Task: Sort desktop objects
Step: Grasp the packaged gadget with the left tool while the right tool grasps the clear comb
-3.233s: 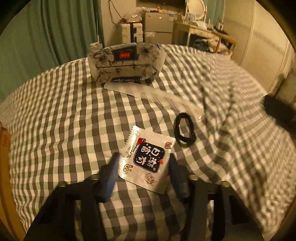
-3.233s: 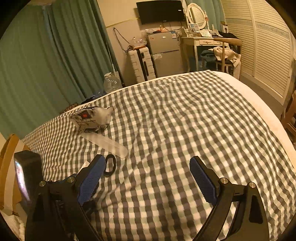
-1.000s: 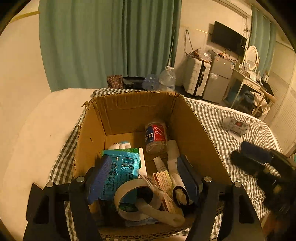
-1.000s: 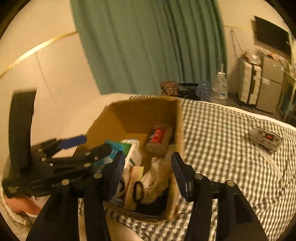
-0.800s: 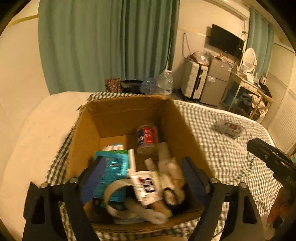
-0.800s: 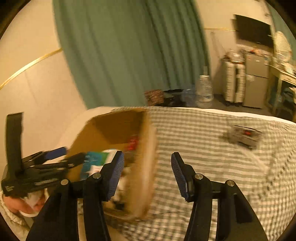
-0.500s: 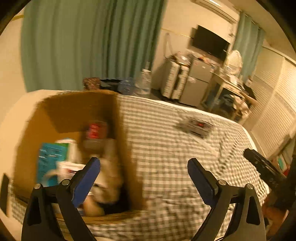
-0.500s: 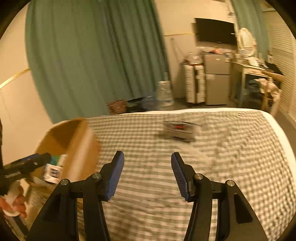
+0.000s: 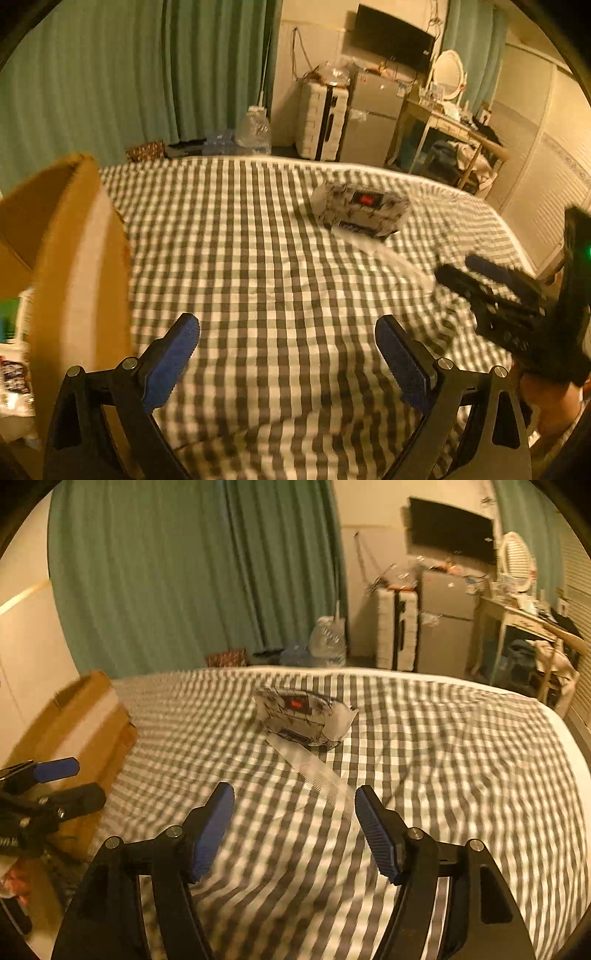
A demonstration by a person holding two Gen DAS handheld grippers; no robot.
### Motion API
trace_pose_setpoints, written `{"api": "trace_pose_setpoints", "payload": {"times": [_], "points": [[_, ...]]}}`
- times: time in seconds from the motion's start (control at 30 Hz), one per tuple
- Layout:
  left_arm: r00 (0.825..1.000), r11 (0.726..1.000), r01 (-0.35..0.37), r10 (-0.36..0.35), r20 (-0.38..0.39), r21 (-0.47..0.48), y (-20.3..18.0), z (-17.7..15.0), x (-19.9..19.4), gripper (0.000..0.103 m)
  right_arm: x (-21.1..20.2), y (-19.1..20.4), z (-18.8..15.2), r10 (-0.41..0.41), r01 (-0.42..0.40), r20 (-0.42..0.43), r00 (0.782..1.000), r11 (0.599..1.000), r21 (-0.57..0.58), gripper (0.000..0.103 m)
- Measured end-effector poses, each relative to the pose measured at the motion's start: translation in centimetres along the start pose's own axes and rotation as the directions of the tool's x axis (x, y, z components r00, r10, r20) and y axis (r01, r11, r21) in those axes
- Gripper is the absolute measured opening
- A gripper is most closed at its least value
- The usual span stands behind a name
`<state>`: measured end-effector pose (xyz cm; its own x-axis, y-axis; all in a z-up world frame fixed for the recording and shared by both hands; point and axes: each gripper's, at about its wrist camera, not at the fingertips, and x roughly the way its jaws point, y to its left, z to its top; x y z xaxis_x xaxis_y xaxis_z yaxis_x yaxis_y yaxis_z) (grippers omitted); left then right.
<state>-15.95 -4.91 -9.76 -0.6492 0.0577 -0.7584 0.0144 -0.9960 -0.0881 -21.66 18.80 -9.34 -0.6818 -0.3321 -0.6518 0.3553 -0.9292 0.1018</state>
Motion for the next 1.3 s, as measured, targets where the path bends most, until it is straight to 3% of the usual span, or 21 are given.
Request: {"api": "trace_pose_setpoints", "payload": {"times": [0.27,0.33,0.4,0.43,0.5,0.6,0.7,0.83,0.93,1.0,1.03,1.07,1.17,1.3], "points": [[0.998,1.0,-0.021,0.021,-0.06,-0.009,0.4,0.5,6.3,0.098,9.2,-2.7,1.0,0.07,-0.069,-0.082,0.994,0.998,0.014,0.065],[0.996,0.999,-0.029,0.028,-0.082,-0.014,0.4,0.7,7.3,0.098,10.4,-3.0,0.4,0.074,-0.07,-0.125,0.989,0.997,0.035,0.041],[0.995,0.999,-0.039,0.037,-0.091,-0.016,0.3,0.4,7.8,0.098,10.2,-3.1,-0.2,0.087,-0.082,-0.126,0.988,0.996,0.046,0.038],[0.995,0.999,-0.044,0.042,-0.093,-0.014,0.1,0.4,7.9,0.098,9.9,-3.0,-0.4,0.113,-0.105,-0.14,0.984,0.993,0.062,0.027],[0.994,0.999,-0.052,0.051,-0.099,-0.01,-0.1,0.1,7.8,0.098,9.2,-2.4,-0.9,0.095,-0.087,-0.163,0.982,0.995,0.052,0.019],[0.993,0.999,-0.047,0.048,-0.11,0.005,-0.5,-0.5,7.0,0.098,8.2,-1.1,-2.2,0.079,-0.073,-0.208,0.975,0.997,0.034,0.019],[0.993,0.999,-0.043,0.044,-0.108,0.01,-0.8,-1.2,5.3,0.098,7.4,0.1,-3.3,0.072,-0.065,-0.254,0.965,0.997,0.035,0.028],[0.994,1.0,-0.031,0.032,-0.106,0.004,-0.5,-2.0,3.0,0.098,7.3,1.6,-4.0,-0.027,0.029,-0.237,0.971,1.0,0.004,0.032],[0.994,1.0,-0.024,0.021,-0.11,-0.02,0.0,-2.5,1.8,0.098,8.6,1.7,-3.1,-0.07,0.082,-0.226,0.972,0.996,0.044,0.042],[0.993,0.999,-0.038,0.037,-0.112,-0.01,0.3,-2.7,1.4,0.098,9.0,2.0,-2.7,-0.109,0.118,-0.222,0.969,0.993,0.027,0.041],[0.992,0.999,-0.043,0.043,-0.115,-0.001,0.4,-2.7,1.3,0.098,8.7,2.2,-2.9,-0.148,0.153,-0.203,0.968,0.988,0.01,0.027],[0.992,0.999,-0.049,0.05,-0.12,0.007,0.6,-2.6,1.3,0.098,8.4,2.1,-3.0,-0.172,0.179,-0.185,0.967,0.984,0.017,0.026],[0.991,0.999,-0.05,0.05,-0.121,0.006,0.8,-2.2,1.8,0.098,6.4,-1.0,-4.4,-0.107,0.141,-0.164,0.981,0.967,0.211,0.026],[0.994,0.999,-0.021,0.016,-0.109,-0.041,-0.9,-0.8,3.7,0.098,3.3,-5.5,-4.4,-0.143,0.186,-0.146,0.979,0.918,0.351,0.026]]}}
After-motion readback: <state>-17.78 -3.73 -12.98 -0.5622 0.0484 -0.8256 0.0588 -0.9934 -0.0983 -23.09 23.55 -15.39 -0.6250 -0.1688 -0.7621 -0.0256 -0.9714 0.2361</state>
